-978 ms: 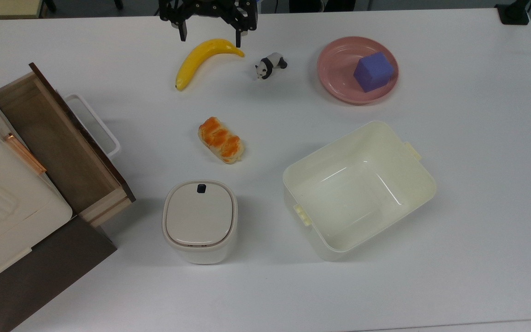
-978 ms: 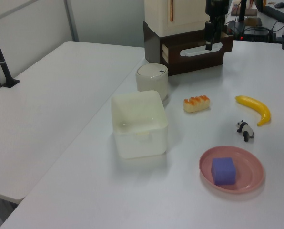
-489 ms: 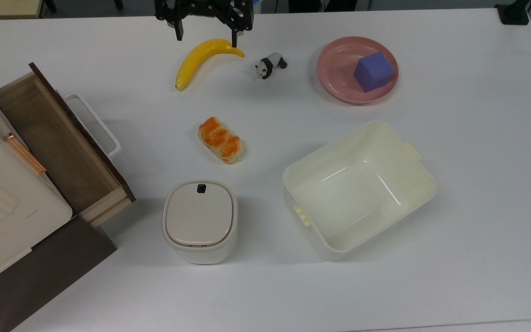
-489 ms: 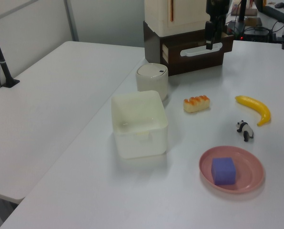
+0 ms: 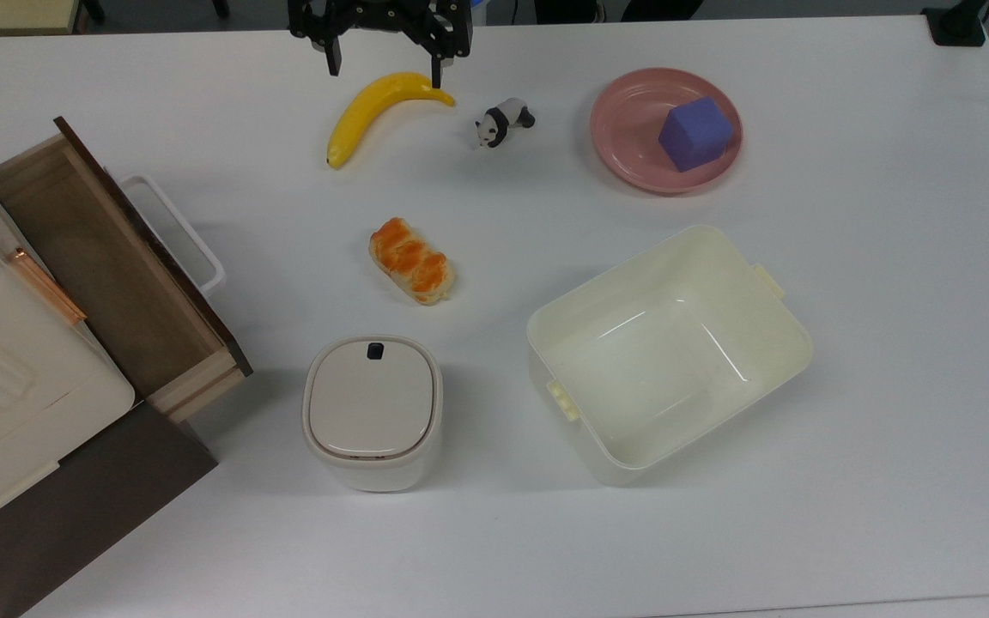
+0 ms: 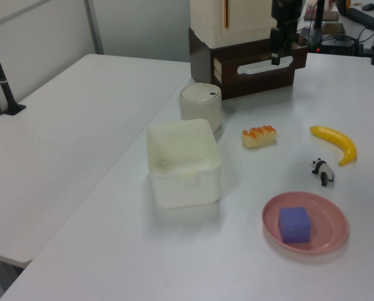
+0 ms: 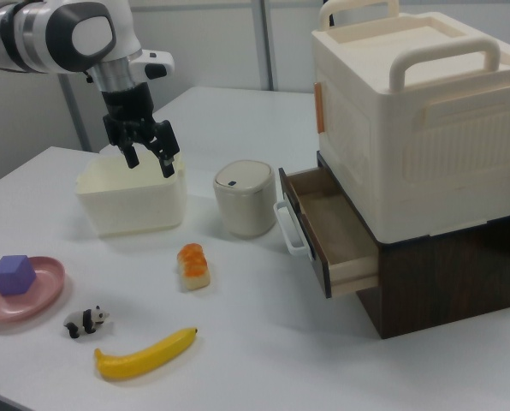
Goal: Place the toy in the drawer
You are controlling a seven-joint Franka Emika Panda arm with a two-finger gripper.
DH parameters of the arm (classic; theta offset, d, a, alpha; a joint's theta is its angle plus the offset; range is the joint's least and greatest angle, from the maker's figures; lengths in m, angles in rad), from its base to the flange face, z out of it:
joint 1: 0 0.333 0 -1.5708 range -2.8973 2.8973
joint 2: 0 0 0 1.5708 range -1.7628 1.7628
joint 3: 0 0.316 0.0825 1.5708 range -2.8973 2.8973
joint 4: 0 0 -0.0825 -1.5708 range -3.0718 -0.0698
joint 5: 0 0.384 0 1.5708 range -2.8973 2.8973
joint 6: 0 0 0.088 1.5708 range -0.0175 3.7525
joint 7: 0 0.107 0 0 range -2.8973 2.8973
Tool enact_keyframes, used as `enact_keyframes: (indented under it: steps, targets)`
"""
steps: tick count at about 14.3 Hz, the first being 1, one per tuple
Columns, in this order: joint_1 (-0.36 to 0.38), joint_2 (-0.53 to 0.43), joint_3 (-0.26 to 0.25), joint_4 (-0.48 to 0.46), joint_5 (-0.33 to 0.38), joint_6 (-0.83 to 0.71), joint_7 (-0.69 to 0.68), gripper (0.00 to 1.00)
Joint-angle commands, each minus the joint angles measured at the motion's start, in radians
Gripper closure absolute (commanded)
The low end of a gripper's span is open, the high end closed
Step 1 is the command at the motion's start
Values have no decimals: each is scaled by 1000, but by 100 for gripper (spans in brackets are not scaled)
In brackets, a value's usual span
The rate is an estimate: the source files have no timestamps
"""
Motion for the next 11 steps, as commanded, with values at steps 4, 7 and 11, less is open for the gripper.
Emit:
enact_keyframes:
  steps: [4,7,11]
  targets:
    - [5,0,-6,14,13,-15,3,0]
    - [9,1,-6,10,13,-15,3,0]
    - [18,3,-3,-5,11,5,2,0]
